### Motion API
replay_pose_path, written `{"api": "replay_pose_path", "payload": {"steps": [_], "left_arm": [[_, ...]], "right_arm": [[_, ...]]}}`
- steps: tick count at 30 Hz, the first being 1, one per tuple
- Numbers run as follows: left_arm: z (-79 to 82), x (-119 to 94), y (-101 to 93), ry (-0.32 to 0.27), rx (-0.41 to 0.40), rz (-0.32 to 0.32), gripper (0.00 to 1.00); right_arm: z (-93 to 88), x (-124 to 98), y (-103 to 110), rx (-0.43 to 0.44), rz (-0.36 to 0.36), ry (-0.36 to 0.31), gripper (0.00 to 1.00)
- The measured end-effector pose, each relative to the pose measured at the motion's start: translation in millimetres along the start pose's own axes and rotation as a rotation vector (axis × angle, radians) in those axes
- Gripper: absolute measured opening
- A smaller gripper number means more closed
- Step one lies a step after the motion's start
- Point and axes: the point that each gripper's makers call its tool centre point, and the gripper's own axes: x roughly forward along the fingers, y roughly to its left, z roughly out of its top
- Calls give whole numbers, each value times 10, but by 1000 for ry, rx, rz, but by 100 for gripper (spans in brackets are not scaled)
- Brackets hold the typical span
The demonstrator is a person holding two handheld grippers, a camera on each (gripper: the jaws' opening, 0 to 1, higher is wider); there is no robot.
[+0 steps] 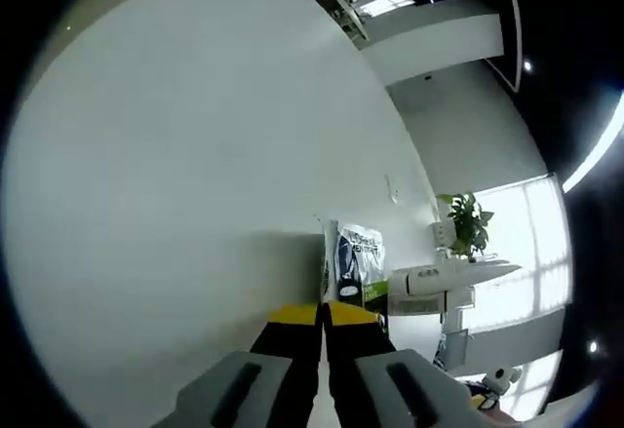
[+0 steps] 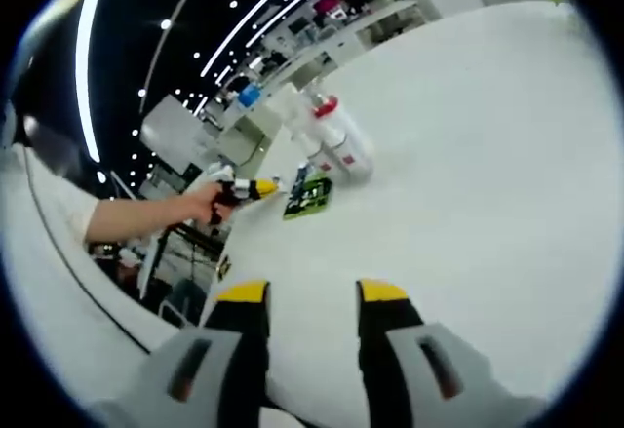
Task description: Arrange the skincare products in the storage area until every visible bottle or jar stands upright without overlapping.
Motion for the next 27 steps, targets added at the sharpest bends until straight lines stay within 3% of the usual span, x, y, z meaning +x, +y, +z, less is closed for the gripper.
{"api": "replay_pose_path", "payload": {"steps": [9, 12, 21, 27], "left_arm": [[15, -5, 84, 16, -10, 69, 4], [146, 43, 241, 18, -17, 74, 4], [234, 46, 330, 14, 0, 109, 6], [196, 31, 334, 37, 13, 117, 8]], "right_arm": [[6, 29, -16, -4, 1, 0, 33], [-20, 14, -23, 0, -1, 0, 33], [-43, -22, -39, 14, -8, -16, 32], [-34, -14, 0, 8, 4, -26, 32]]}}
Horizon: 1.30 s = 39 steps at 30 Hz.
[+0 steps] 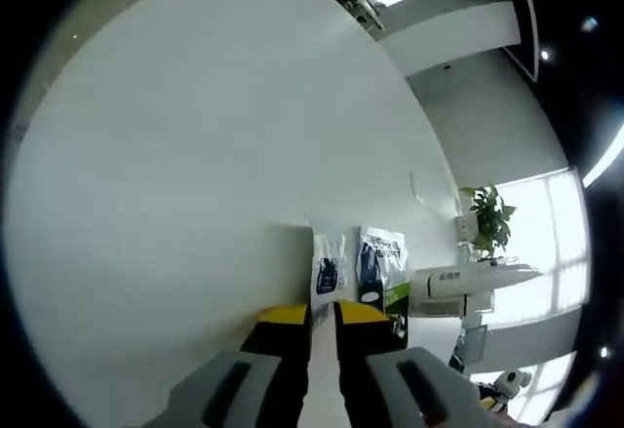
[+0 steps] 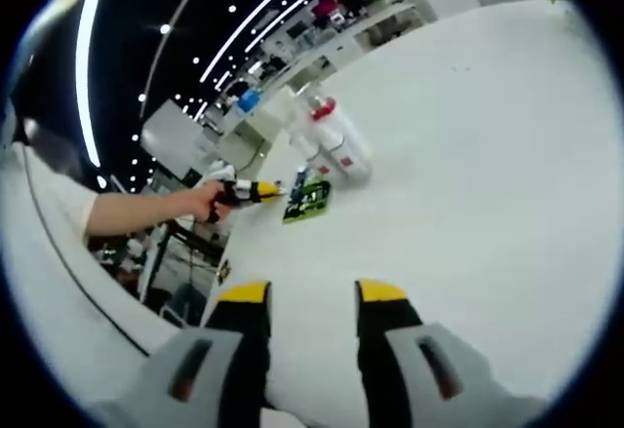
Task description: Arrange the skincare products in the storage area until every visible bottle or jar stands upright without overlapping.
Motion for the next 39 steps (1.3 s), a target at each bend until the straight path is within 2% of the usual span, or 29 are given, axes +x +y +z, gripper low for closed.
{"api": "replay_pose_path", "payload": {"steps": [9, 18, 21, 23, 25, 26, 28, 30, 31, 34, 35, 39], "left_arm": [[32, -88, 87, -12, 35, 56, 13], [104, -284, 229, -49, 88, 122, 28], [117, -412, 239, -76, 137, 129, 30], [93, -505, 231, -98, 197, 141, 32], [37, -581, 231, -104, 240, 155, 36], [-63, -661, 195, -121, 290, 171, 39], [-208, -758, 232, -120, 346, 199, 43], [-423, -907, 207, -107, 417, 229, 46], [-523, -960, 254, -91, 455, 257, 47], [-601, -1055, 355, -95, 520, 324, 58], [-684, -1139, 434, -100, 565, 369, 64], [-970, -1293, 593, -52, 598, 428, 71]], "right_arm": [[-31, -26, 4, 8, 4, -13, 32], [-29, -8, 54, 0, 21, -20, 32], [-27, -1, 68, -7, 32, -23, 32], [-29, 6, 74, -11, 38, -23, 32], [-35, 15, 82, -13, 45, -21, 33], [-50, 30, 91, -15, 55, -16, 33], [-73, 49, 107, -23, 69, -4, 33], [-82, 59, 128, -28, 81, 0, 33], [-85, 63, 140, -30, 87, 2, 33], [-100, 73, 168, -36, 101, 9, 33], [-115, 79, 192, -45, 114, 16, 33], [-138, 83, 220, -53, 132, 22, 33]]}}
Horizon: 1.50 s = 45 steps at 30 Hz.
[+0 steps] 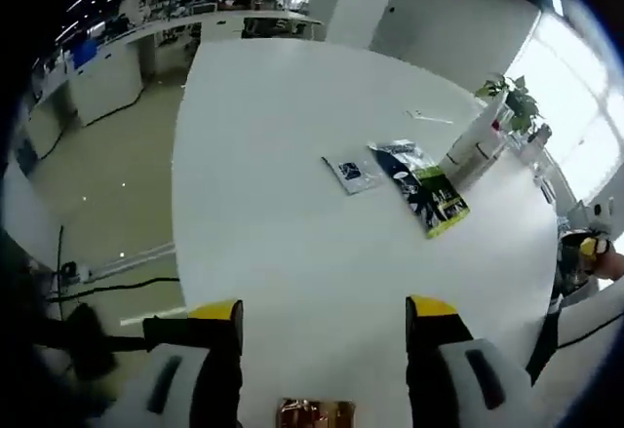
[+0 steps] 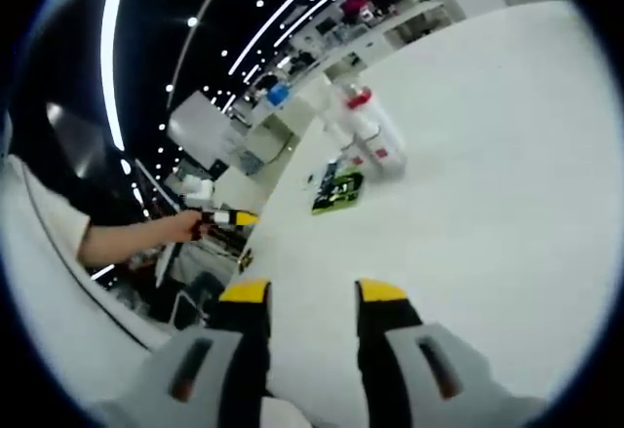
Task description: Arrange the skincare products in the storage area until every visible bottle or jar stands upright without overlapping.
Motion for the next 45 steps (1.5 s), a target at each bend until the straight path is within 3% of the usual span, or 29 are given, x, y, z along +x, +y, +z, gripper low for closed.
{"api": "replay_pose_path", "payload": {"steps": [4, 6, 9, 18, 22, 25, 36, 39, 45], "left_arm": [[-218, -89, 44, 41, 89, 44, 74], [-421, -138, 51, 105, 142, 58, 77], [-587, -166, 55, 148, 201, 65, 79], [-927, -178, 118, 256, 255, 91, 71], [-1014, -157, 162, 276, 239, 97, 61], [-1073, -141, 186, 294, 229, 106, 59], [-1013, -149, 219, 235, 219, 140, 51], [-1002, -155, 163, 192, 214, 134, 39], [-1001, -123, 114, 189, 198, 144, 38]], "right_arm": [[-32, 3, 30, -5, 13, 6, 33], [-68, -6, 52, -9, 21, 12, 33], [-98, -25, 65, -12, 26, 15, 33], [-188, -127, 69, -13, 25, 18, 32], [-209, -187, 47, -7, 19, 10, 32], [-216, -220, 39, -3, 15, 4, 32], [-240, -290, 11, 5, 1, -8, 32], [-239, -295, 10, 4, 2, -7, 32], [-233, -303, -3, 6, 2, -8, 31]]}}
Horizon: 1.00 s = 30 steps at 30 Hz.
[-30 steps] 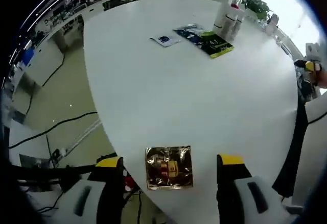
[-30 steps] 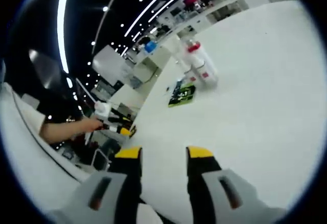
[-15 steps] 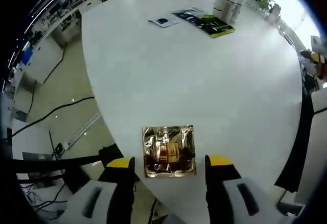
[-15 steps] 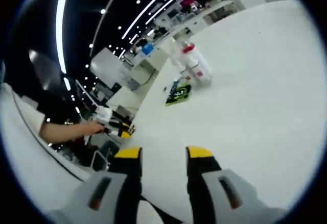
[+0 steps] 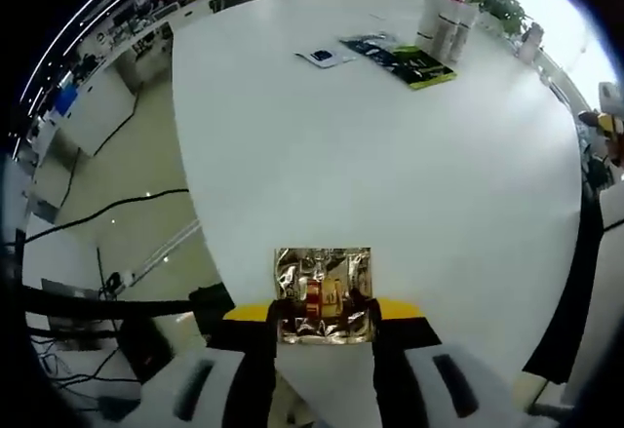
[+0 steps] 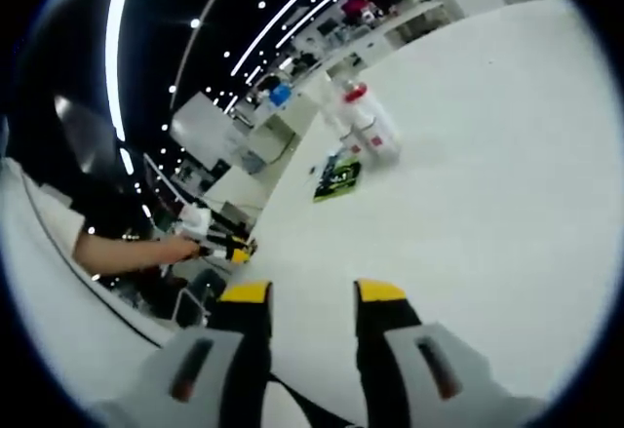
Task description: Arrange the skincare products in the storage area until every visible bottle or jar stands upright without overlapping.
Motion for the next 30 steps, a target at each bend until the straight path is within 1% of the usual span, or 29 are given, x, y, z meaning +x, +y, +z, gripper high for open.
{"api": "replay_pose_path", "payload": {"steps": [5, 11, 12, 13, 14, 15, 16, 17, 18, 19, 20, 21, 22, 23, 25, 26, 27, 28, 29, 30], "left_arm": [[15, 8, -26, 14, 8, -5, 38], [42, -1, -150, 10, 4, -34, 38], [64, -13, -165, 6, 16, -37, 27], [83, -37, -187, 5, 29, -50, 11], [86, -53, -197, 8, 25, -52, 5], [148, -92, -211, -9, 19, -50, 9], [214, -98, -244, -33, 6, -59, 9], [224, -97, -275, -24, 3, -75, 10], [225, -87, -278, -17, 10, -70, 12], [225, -85, -246, -9, 45, -55, 16], [230, -84, -219, -12, 43, -45, 20], [245, -89, -188, -22, 42, -33, 26], [278, -98, -126, -44, 31, -16, 30], [282, -103, -103, -48, 26, -12, 34], [295, -127, 54, -56, 22, 29, 44], [297, -130, 82, -58, 23, 37, 48], [290, -137, 180, -53, 27, 50, 52], [286, -135, 201, -51, 26, 51, 55], [273, -130, 258, -41, 17, 50, 57], [241, -109, 284, -22, -10, 33, 62]], "right_arm": [[-3, 3, -1, 0, 2, 2, 31], [-7, 2, -18, 4, 4, -2, 31], [-12, 2, -16, 4, 5, -1, 31], [-18, 4, -13, 0, 5, 1, 31], [-27, 7, -13, -4, 5, 5, 31], [-37, 11, -9, -9, 6, 9, 31], [-40, 14, -9, -11, 8, 10, 31], [-46, 16, -7, -11, 10, 12, 31], [-51, 14, -1, -11, 11, 14, 31], [-56, 12, 4, -11, 13, 18, 31], [-57, 5, 7, -14, 14, 22, 31], [-55, -5, 5, -18, 13, 23, 31], [-50, -20, -9, -21, 10, 22, 31], [-46, -33, -24, -21, 6, 21, 31], [-44, -65, -64, -2, -4, 12, 31], [-48, -68, -68, 2, -5, 11, 31], [-59, -68, -66, 4, -8, 12, 31], [-68, -68, -63, 5, -10, 15, 31], [-83, -63, -55, 2, -11, 19, 31], [-104, -54, -55, 0, -13, 23, 31]]}}
